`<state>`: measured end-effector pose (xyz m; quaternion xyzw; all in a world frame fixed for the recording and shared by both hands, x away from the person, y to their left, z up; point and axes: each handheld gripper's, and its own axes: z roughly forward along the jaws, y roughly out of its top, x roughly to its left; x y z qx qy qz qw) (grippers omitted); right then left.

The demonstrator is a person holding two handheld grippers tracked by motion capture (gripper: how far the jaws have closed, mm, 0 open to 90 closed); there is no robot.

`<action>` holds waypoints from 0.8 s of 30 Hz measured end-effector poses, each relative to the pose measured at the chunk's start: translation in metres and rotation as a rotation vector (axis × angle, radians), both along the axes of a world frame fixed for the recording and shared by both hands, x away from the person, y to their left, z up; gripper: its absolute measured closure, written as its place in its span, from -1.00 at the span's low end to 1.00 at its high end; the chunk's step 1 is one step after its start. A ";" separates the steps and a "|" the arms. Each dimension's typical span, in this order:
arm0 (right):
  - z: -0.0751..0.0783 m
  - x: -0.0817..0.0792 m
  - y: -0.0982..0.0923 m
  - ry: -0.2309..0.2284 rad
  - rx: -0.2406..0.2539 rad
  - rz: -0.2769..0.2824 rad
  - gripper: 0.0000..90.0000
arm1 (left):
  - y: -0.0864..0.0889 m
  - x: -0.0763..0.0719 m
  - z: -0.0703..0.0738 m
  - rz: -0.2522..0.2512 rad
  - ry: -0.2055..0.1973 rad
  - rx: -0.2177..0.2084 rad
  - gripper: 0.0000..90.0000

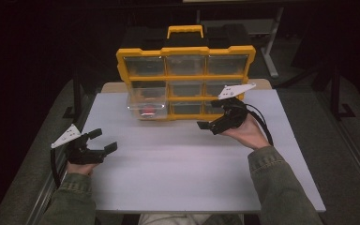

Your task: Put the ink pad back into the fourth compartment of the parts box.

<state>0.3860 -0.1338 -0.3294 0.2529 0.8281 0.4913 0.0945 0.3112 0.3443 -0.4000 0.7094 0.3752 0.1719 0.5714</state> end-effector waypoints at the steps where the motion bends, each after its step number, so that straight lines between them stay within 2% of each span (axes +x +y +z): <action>1: -0.001 -0.001 -0.002 0.000 0.003 -0.003 -1.00 | 0.000 0.000 0.000 0.000 0.000 0.000 -1.00; 17: -0.022 -0.017 -0.030 0.009 0.012 -0.057 -1.00 | 0.000 0.000 0.000 0.002 0.001 0.000 -1.00; 24: -0.030 -0.024 -0.040 0.008 0.035 -0.077 -1.00 | 0.000 -0.002 0.000 0.005 0.001 -0.003 -1.00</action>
